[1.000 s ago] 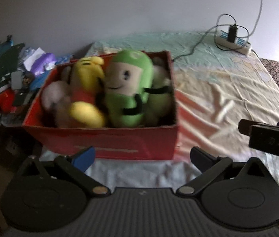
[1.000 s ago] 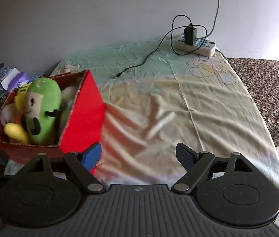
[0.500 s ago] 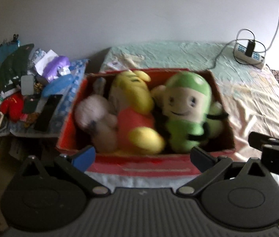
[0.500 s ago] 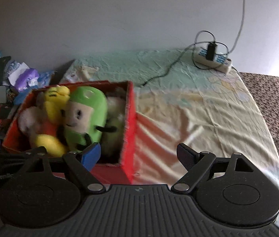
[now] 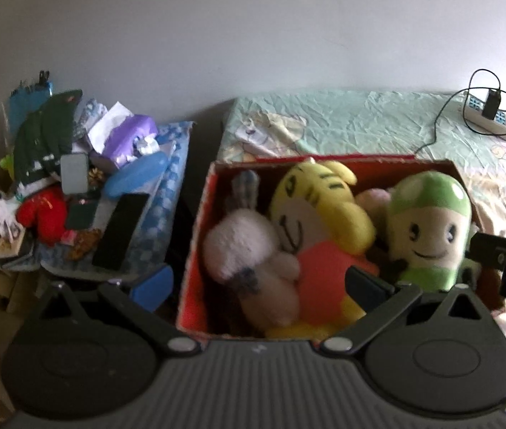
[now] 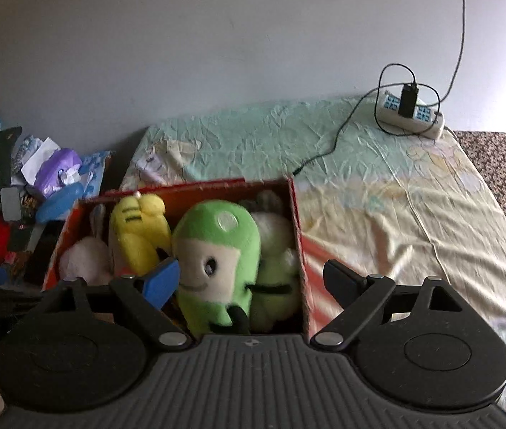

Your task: Organize objects

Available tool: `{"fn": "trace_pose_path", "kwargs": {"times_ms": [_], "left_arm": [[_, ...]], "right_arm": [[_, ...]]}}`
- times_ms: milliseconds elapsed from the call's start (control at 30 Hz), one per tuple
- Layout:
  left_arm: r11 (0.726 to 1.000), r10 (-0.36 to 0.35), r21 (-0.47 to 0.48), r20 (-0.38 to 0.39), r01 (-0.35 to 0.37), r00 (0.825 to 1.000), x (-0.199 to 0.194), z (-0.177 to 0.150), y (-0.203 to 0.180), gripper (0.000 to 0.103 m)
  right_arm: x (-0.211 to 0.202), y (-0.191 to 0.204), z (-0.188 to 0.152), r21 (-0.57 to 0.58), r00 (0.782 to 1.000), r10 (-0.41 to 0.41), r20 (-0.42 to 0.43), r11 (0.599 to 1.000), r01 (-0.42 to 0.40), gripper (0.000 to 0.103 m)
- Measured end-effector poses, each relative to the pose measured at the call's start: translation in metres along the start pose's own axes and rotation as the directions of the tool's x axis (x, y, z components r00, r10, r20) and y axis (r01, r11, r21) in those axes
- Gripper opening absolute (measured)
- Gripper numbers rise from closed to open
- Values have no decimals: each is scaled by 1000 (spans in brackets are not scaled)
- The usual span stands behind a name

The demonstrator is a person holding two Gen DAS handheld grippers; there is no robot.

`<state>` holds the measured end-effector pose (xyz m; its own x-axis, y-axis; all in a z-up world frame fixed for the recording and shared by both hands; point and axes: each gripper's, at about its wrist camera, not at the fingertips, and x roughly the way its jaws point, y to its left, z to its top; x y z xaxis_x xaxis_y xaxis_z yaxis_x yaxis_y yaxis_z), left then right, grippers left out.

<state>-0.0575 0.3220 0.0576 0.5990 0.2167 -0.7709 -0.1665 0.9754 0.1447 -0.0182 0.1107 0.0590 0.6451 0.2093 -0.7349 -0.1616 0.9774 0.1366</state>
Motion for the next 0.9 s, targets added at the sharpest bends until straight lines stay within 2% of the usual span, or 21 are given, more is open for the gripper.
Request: {"fn": "trace_pose_path", "kwargs": {"times_ms": [400, 600, 700, 900], "left_arm": [[998, 29, 60, 44, -32, 999, 2, 48, 18, 102], [998, 11, 59, 12, -12, 1000, 9, 34, 8, 102], [999, -17, 43, -27, 18, 1000, 18, 25, 8, 102], [999, -27, 30, -37, 28, 999, 29, 17, 8, 102]], "right_arm": [[12, 12, 24, 33, 1000, -4, -28, 999, 5, 89], [13, 7, 18, 13, 998, -40, -43, 999, 40, 89], [17, 5, 15, 29, 998, -29, -63, 999, 31, 89], [26, 14, 12, -6, 997, -24, -69, 1000, 24, 89]]}}
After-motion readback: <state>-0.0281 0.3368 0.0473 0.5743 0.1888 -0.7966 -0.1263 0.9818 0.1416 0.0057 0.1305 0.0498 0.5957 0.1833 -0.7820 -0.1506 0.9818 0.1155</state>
